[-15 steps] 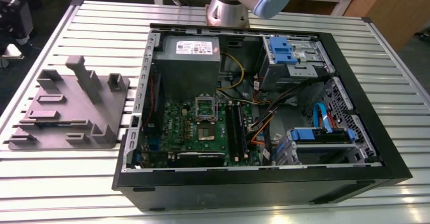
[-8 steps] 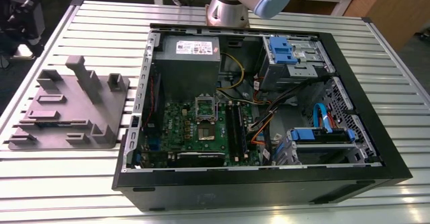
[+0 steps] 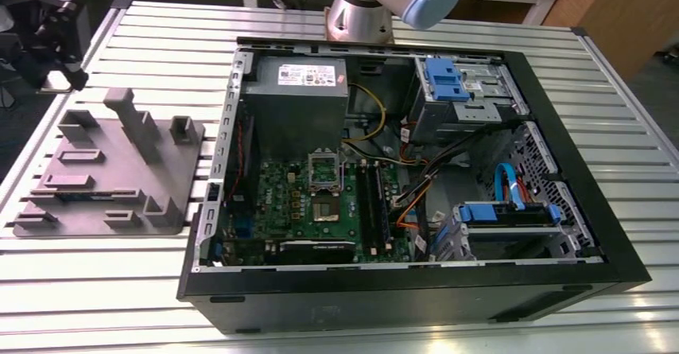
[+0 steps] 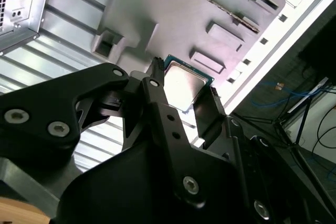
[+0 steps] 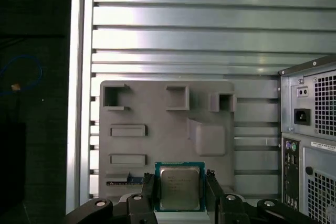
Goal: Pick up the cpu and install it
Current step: 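Pick up the cpu and move it towards the insertion slot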
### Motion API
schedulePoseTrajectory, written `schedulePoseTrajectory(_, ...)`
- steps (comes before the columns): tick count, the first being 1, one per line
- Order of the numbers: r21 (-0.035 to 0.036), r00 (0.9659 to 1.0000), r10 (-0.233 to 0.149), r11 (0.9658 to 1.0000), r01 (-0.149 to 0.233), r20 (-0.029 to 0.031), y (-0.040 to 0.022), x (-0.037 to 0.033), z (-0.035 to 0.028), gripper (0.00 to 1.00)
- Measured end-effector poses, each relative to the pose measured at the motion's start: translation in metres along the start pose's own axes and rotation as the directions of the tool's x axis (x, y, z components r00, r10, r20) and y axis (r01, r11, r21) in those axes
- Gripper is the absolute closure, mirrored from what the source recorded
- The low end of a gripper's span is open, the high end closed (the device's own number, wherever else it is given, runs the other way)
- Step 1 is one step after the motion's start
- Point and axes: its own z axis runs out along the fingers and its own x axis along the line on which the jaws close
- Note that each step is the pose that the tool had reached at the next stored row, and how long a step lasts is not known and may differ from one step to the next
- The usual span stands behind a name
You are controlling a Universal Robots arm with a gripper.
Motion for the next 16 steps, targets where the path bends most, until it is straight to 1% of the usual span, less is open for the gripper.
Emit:
schedulePoseTrajectory(14,-0.0001,1.0000,0.000,1.0000,0.000,0.0001,0.0002,-0.0378,0.0009,0.53)
schedulePoseTrajectory(16,-0.0001,1.0000,0.000,1.0000,0.000,0.0001,0.0003,-0.0421,0.0010,0.53)
